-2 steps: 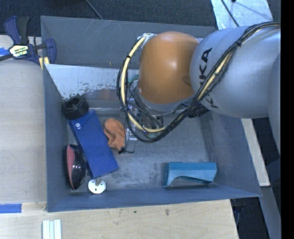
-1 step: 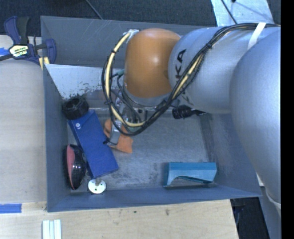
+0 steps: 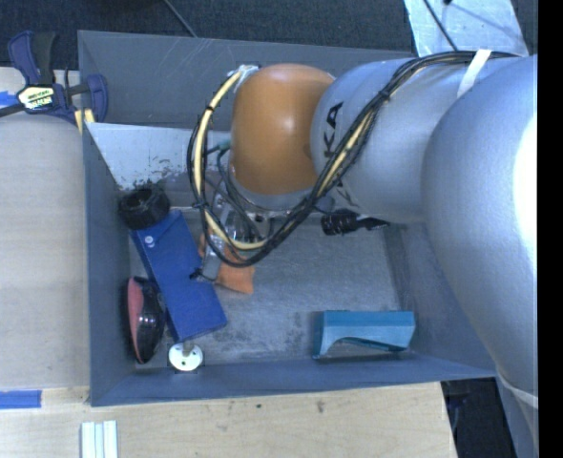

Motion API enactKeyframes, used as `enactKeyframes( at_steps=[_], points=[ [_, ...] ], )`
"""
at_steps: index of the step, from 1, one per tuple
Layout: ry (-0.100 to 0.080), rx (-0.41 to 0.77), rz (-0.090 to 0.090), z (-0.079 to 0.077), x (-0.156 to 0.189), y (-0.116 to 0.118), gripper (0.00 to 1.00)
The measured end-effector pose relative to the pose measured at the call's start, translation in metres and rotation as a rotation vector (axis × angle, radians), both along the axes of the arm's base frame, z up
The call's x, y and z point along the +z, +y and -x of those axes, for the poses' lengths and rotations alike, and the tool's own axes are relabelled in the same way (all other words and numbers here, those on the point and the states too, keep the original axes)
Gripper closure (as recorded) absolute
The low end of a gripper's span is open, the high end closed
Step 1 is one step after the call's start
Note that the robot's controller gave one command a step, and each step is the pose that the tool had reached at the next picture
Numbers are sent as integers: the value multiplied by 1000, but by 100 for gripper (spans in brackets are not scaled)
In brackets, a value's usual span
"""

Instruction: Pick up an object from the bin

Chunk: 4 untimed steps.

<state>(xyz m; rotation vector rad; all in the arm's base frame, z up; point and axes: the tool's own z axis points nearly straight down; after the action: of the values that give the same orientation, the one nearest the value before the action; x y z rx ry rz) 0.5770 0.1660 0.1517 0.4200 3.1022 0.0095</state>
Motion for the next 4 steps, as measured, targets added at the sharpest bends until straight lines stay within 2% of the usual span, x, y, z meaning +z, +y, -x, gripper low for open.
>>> enactKeyframes(
  at_steps=[1,2,3,4],
  points=[
    [18,23,6,19,1,-9,0],
    [2,140,4,1,4,-7,0],
    [4,395,6,6,-51,-19,0],
    [4,573,7,14,-78,-50,100]
  ],
)
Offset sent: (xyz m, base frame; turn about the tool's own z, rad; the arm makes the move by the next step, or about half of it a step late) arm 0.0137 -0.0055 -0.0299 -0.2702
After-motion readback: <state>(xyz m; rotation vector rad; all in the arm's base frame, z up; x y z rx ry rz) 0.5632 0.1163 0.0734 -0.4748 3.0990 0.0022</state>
